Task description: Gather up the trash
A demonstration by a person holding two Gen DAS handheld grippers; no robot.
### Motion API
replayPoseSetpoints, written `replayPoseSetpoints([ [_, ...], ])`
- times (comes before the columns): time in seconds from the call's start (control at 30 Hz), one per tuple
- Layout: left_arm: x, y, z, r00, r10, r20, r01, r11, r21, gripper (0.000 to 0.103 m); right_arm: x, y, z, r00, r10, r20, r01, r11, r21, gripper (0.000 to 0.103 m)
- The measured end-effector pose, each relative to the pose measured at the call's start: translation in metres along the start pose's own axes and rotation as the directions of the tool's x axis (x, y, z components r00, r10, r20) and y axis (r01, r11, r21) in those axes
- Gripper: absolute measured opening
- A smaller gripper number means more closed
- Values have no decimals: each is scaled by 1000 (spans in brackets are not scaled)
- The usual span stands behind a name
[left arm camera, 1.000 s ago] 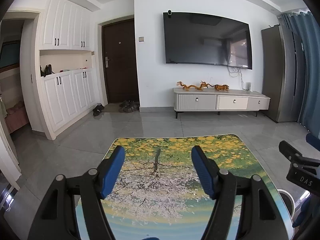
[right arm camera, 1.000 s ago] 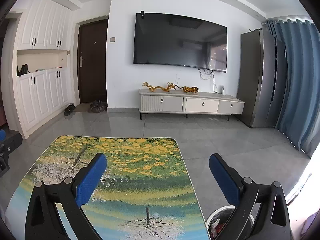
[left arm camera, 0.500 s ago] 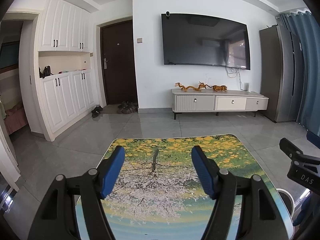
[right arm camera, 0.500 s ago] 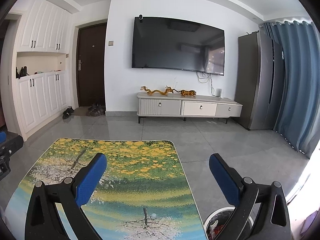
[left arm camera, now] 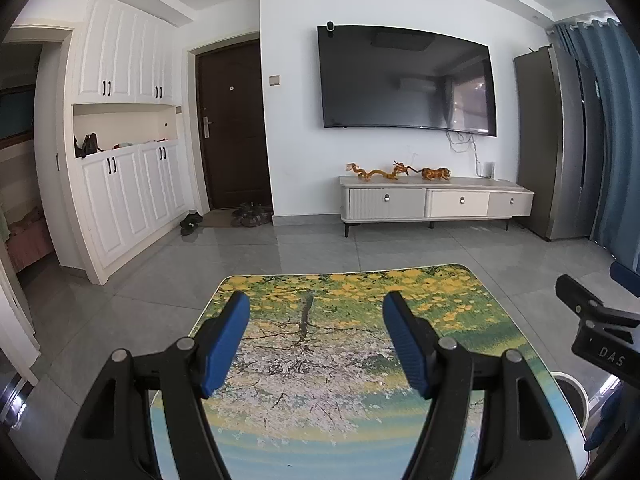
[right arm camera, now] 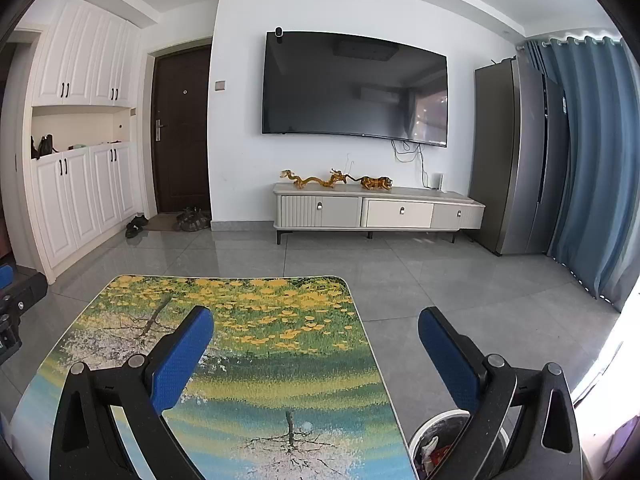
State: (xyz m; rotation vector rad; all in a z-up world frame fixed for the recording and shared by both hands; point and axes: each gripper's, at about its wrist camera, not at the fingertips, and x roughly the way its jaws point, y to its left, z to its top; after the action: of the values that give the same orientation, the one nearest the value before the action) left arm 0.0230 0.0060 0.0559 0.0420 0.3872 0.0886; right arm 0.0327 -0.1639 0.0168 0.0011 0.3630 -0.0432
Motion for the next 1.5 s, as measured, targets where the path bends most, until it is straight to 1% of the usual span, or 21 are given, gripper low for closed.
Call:
replayPoseSetpoints([
  [0.43, 3, -2, -5, 1000, -28, -7, 28, 999, 21, 67, 3, 0, -3, 1000, 3, -13, -3, 1000, 4, 103],
  [1.5, 6, -3, -11, 999, -28, -24, 28, 1000, 10, 67, 7, -4, -7, 999, -2, -34, 2, 1000, 15, 103],
])
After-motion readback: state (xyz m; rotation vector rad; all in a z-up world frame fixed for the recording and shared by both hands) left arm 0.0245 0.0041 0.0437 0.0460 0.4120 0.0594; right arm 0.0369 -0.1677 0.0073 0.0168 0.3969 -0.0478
